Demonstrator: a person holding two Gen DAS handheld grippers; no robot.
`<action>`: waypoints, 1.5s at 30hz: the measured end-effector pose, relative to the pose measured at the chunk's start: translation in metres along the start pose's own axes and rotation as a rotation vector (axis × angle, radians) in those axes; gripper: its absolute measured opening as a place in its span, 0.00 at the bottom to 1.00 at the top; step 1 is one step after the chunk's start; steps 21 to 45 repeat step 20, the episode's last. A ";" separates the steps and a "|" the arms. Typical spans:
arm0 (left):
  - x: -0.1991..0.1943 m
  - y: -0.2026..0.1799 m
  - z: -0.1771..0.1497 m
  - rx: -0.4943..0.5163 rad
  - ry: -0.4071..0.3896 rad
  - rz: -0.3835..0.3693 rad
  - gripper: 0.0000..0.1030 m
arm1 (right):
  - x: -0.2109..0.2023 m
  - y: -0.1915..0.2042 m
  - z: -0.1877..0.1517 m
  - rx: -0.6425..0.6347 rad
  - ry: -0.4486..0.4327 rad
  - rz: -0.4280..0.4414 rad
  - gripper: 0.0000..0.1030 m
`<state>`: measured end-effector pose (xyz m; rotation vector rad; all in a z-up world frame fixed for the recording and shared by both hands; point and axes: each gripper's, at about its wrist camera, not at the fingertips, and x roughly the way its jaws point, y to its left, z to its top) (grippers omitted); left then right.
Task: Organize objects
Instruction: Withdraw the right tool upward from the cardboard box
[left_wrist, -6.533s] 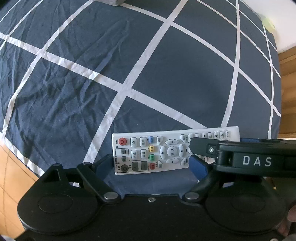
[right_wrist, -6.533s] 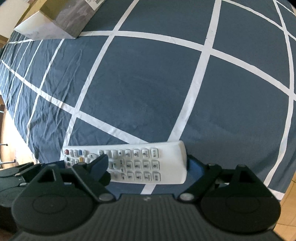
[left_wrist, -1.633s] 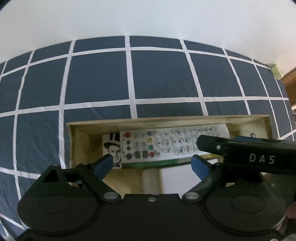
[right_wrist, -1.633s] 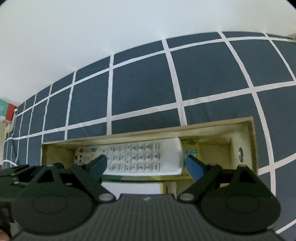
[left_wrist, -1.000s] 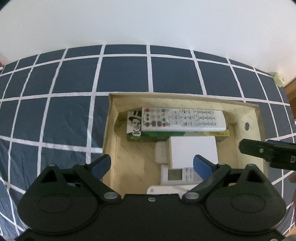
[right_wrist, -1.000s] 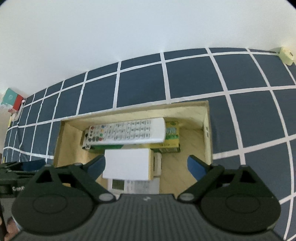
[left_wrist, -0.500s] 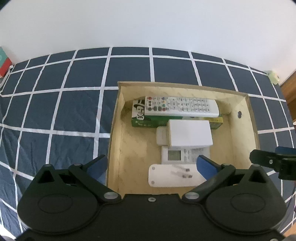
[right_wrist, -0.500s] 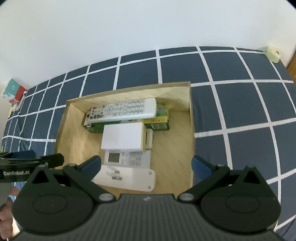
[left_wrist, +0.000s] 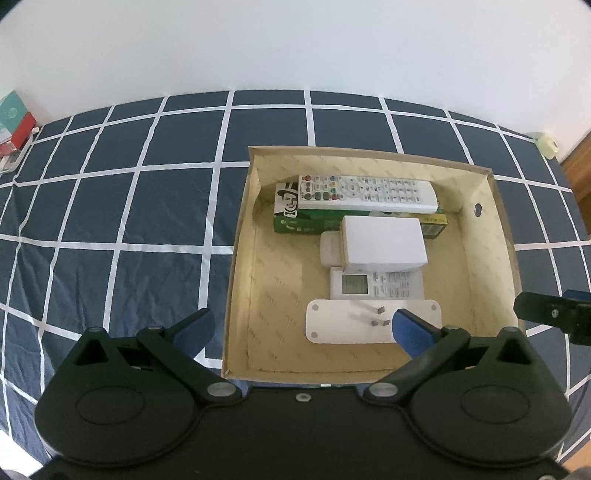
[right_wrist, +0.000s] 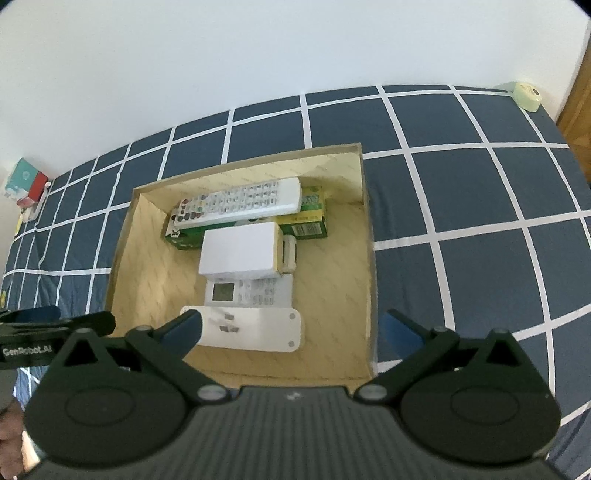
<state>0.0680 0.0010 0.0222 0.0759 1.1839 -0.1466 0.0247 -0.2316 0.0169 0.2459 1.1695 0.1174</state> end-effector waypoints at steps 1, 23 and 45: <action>-0.001 0.000 -0.001 0.001 -0.002 0.000 1.00 | -0.001 0.000 -0.001 0.000 -0.001 0.000 1.00; -0.009 0.006 -0.007 -0.010 -0.010 0.013 1.00 | -0.012 0.002 -0.007 -0.019 -0.008 -0.013 1.00; -0.009 0.006 -0.007 -0.010 -0.010 0.013 1.00 | -0.012 0.002 -0.007 -0.019 -0.008 -0.013 1.00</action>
